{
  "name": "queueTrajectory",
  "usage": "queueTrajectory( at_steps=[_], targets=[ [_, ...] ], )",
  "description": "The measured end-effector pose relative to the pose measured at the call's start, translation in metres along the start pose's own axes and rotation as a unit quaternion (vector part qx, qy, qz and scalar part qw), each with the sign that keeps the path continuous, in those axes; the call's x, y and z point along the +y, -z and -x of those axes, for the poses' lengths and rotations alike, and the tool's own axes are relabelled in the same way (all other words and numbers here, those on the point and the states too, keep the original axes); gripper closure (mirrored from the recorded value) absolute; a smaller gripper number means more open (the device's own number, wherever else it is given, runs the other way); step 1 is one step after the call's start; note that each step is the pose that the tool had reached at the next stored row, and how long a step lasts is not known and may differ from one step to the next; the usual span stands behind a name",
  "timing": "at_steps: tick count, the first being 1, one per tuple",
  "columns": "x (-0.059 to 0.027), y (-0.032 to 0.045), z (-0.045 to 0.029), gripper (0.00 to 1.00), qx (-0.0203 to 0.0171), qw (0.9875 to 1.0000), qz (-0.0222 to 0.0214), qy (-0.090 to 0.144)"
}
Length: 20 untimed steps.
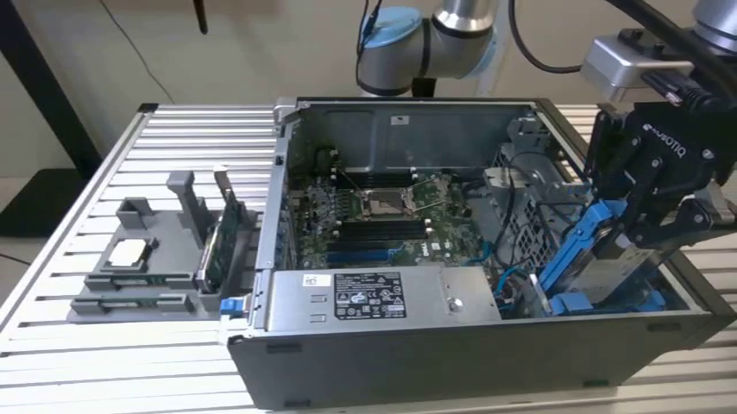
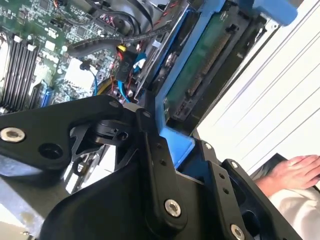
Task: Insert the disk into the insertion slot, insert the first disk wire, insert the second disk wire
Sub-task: 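Insert the disk into the insertion slot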
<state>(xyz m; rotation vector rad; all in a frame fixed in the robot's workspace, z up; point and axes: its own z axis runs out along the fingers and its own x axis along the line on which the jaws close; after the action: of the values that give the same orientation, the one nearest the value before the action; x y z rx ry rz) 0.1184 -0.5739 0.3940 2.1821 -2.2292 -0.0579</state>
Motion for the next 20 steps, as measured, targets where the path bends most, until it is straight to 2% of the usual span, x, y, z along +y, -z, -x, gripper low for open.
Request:
queueTrajectory(
  at_steps=[3, 6, 8, 10, 13, 14, 16, 18, 19, 20],
  targets=[
    [0.0002, 0.0033, 0.0000, 0.60, 0.0000, 1.0000, 0.0000, 0.000],
    [0.0002, 0.0028, 0.0001, 0.60, -0.0011, 1.0000, -0.0001, 0.000],
    [0.0002, 0.0021, 0.0001, 0.58, -0.0076, 1.0000, -0.0002, 0.000],
    [0.0002, 0.0011, 0.0001, 0.46, -0.0134, 0.9999, -0.0002, 0.001],
    [0.0004, 0.0006, 0.0001, 0.40, -0.0148, 0.9999, -0.0003, 0.001],
    [0.0007, 0.0003, 0.0001, 0.34, -0.0158, 0.9999, -0.0003, 0.001],
    [0.0013, -0.0001, 0.0003, 0.34, -0.0171, 0.9999, -0.0003, 0.001],
    [0.0017, -0.0004, 0.0005, 0.43, -0.0182, 0.9998, -0.0004, 0.001],
    [0.0019, -0.0005, 0.0006, 0.43, -0.0188, 0.9998, -0.0004, 0.001],
    [0.0020, -0.0007, 0.0006, 0.55, -0.0193, 0.9998, -0.0004, 0.001]
  ],
)
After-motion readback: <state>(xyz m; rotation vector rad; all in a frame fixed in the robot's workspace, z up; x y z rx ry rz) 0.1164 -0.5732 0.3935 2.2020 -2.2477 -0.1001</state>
